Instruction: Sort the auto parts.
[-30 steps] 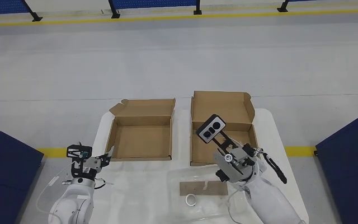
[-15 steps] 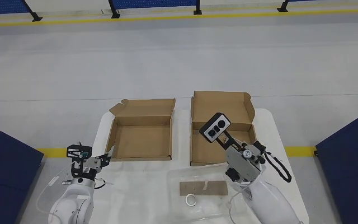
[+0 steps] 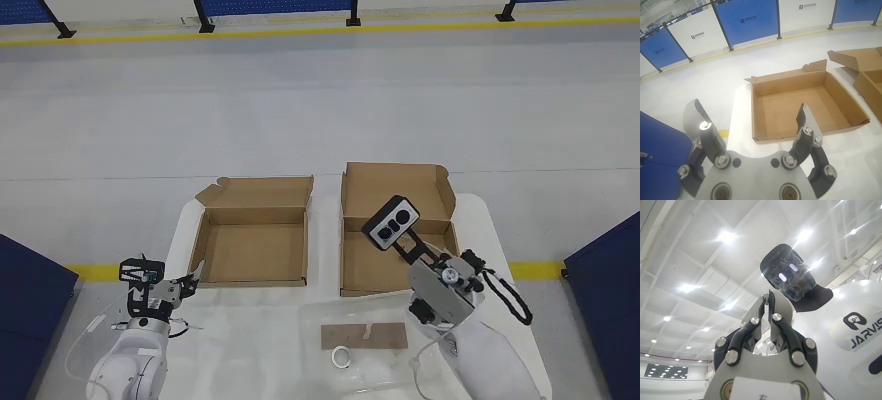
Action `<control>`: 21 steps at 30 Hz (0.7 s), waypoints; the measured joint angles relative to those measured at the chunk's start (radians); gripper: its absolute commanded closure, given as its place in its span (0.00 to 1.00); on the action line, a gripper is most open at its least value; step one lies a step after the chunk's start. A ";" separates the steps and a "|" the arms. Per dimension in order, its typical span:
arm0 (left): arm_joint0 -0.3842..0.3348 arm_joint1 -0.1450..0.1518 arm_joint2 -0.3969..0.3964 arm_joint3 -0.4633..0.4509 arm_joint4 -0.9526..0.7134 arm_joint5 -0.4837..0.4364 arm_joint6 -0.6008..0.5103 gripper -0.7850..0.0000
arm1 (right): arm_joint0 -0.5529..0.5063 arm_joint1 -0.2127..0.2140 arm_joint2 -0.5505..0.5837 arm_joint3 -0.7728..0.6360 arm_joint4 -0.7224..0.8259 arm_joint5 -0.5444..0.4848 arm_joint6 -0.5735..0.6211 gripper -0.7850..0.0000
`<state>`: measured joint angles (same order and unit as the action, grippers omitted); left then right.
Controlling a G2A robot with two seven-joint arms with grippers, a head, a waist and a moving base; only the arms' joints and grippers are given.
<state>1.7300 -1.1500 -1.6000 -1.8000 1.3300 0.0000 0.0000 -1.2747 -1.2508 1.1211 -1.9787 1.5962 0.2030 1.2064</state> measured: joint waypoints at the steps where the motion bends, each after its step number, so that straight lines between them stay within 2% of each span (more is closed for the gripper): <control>1: 0.000 0.000 0.000 0.000 0.000 0.000 0.000 0.00 | -0.001 0.000 0.004 -0.002 -0.002 0.003 -0.005 1.00; 21: 0.000 0.000 0.000 0.000 0.000 0.000 0.000 0.00 | 0.003 -0.003 0.051 -0.024 -0.046 0.049 -0.053 1.00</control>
<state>1.7300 -1.1500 -1.6000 -1.8000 1.3300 0.0000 0.0000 -1.2715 -1.2541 1.1720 -2.0030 1.5502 0.2520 1.1532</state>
